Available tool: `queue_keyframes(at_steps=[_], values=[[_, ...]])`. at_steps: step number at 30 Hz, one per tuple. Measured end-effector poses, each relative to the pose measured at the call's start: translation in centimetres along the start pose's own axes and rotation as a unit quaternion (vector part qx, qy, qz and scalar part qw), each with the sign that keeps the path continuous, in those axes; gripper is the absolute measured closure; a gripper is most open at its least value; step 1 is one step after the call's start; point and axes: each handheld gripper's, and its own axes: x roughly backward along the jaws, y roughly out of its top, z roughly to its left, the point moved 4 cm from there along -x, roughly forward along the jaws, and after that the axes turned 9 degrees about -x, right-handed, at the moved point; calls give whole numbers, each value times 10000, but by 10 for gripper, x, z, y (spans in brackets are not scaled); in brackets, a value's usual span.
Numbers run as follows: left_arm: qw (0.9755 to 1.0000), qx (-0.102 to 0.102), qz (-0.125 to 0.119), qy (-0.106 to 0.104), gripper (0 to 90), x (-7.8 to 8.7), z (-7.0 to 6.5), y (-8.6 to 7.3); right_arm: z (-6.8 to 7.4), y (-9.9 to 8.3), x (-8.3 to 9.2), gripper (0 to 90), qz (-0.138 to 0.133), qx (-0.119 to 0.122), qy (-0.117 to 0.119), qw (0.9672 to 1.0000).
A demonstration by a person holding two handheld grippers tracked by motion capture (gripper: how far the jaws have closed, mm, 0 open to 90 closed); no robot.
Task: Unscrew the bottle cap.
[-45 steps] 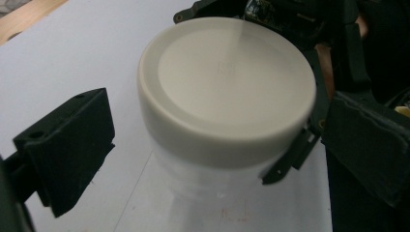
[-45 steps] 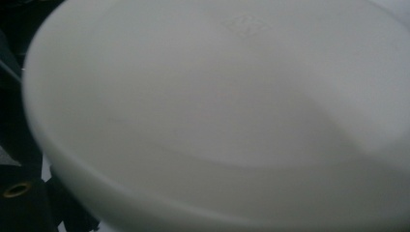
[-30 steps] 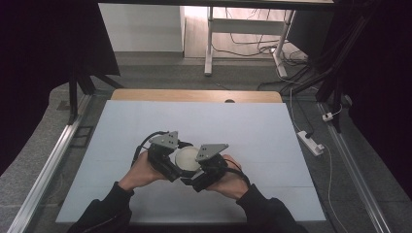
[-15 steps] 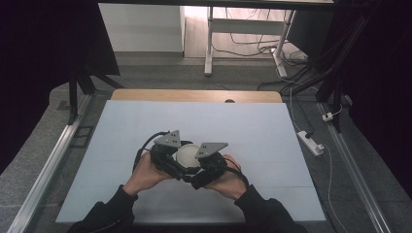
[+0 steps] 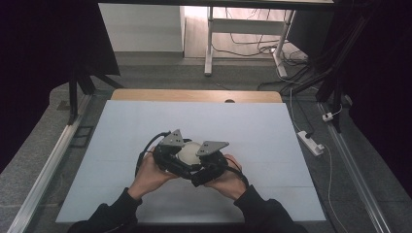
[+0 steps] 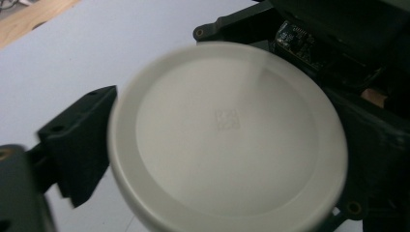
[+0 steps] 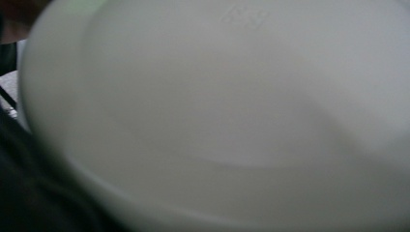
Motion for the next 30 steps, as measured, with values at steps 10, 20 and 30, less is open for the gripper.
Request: queue_keyframes(at_steps=[10,20,30], values=[[9958,-551,-170,-706,0,22,4,3,5,2,6,66,-56,172,399,9990],[9889,-981,-65,-1117,42,20,1,-1,15,2,5,66,4,419,768,9962],[9922,-842,-113,-912,79,18,1,-3,11,1,4,66,45,358,605,9975]])
